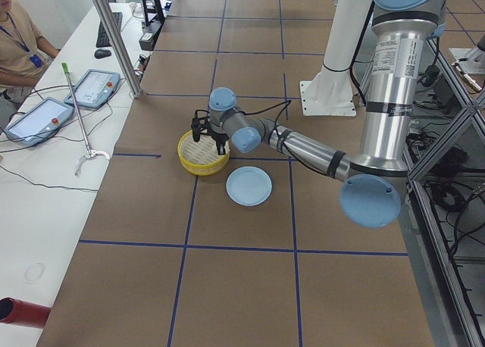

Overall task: Place bun in steamer
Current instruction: 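Carry the bun with the left gripper over the yellow steamer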

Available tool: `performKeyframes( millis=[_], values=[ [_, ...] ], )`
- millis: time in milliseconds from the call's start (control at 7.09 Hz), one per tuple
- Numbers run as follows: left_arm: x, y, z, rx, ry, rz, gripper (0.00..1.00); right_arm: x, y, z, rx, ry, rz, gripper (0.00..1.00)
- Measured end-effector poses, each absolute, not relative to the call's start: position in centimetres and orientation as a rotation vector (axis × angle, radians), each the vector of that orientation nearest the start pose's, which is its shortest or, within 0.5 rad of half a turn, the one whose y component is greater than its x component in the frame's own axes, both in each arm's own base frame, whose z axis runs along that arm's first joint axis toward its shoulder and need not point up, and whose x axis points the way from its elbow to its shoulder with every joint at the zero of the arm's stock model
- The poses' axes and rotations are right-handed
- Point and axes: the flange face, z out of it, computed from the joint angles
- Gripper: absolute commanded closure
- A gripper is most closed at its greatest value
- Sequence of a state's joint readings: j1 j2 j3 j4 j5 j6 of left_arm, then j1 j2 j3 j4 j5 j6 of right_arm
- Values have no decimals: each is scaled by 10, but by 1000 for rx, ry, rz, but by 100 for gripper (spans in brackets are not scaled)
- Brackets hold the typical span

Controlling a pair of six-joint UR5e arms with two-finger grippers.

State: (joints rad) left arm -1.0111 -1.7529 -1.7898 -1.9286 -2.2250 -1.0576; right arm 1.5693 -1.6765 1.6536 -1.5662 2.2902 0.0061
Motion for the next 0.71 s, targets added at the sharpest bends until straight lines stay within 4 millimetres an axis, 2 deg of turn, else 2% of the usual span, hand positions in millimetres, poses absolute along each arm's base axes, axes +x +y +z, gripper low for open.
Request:
performKeyframes(
  millis=[141,282,423,705],
  values=[
    [257,-549,396,42,931,-214,87,67,-446,671,-20,-719,11,0],
    [277,-568,391,48,897,-195,87,67,-446,671,-20,-719,11,0],
    [302,-574,395,67,851,-163,84,67,-446,671,-20,-719,11,0],
    [341,-580,412,71,794,-127,81,67,-446,671,-20,-719,11,0]
  ],
)
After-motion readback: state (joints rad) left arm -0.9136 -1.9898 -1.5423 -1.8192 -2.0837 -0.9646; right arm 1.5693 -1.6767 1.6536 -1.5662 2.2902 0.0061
